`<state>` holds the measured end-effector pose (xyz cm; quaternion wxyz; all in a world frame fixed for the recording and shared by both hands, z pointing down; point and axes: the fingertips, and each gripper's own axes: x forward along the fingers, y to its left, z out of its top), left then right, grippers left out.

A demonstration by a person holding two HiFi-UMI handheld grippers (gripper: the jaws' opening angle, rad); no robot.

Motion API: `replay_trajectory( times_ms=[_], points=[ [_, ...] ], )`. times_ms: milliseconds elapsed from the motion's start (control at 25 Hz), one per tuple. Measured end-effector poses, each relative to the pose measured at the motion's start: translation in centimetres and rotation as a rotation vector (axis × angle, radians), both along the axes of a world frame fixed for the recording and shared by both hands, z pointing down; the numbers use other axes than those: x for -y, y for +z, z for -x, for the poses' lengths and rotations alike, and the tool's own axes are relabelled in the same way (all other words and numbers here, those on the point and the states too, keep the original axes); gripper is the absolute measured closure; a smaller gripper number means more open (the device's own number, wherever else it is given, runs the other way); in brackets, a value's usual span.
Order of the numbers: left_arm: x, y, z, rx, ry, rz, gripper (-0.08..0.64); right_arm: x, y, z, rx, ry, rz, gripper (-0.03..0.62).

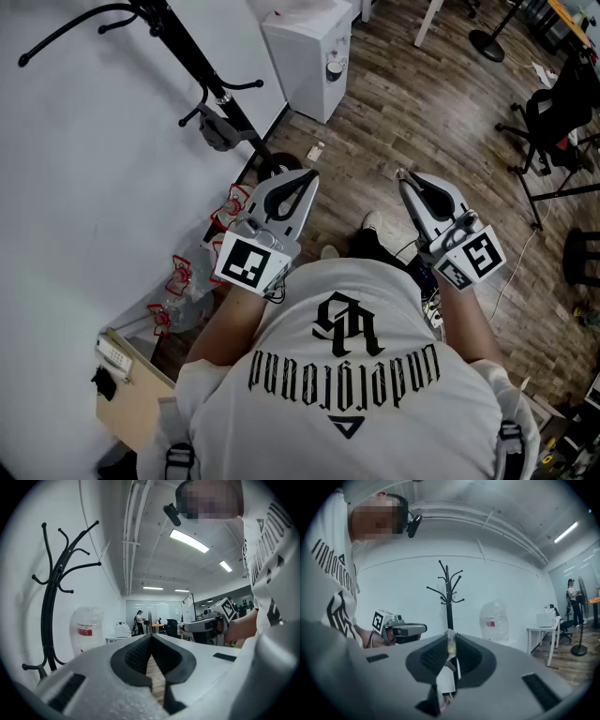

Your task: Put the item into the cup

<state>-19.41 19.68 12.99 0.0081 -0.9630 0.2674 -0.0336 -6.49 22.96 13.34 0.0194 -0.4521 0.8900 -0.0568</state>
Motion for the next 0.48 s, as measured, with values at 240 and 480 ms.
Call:
replay_trajectory(
  times_ms=[240, 480],
  points=[
    [0.46, 0.13, 0.61, 0.001, 0.005, -0.054, 0.554, 0.01, 0.14, 0.19, -0.005, 0.0, -0.003, 0.551],
    [1.03, 0.37, 0.21, 0.0, 0.01, -0.051, 0.554, 0.25, 0.33, 0.02, -0.013, -0.007, -0.003, 0.549]
  ],
)
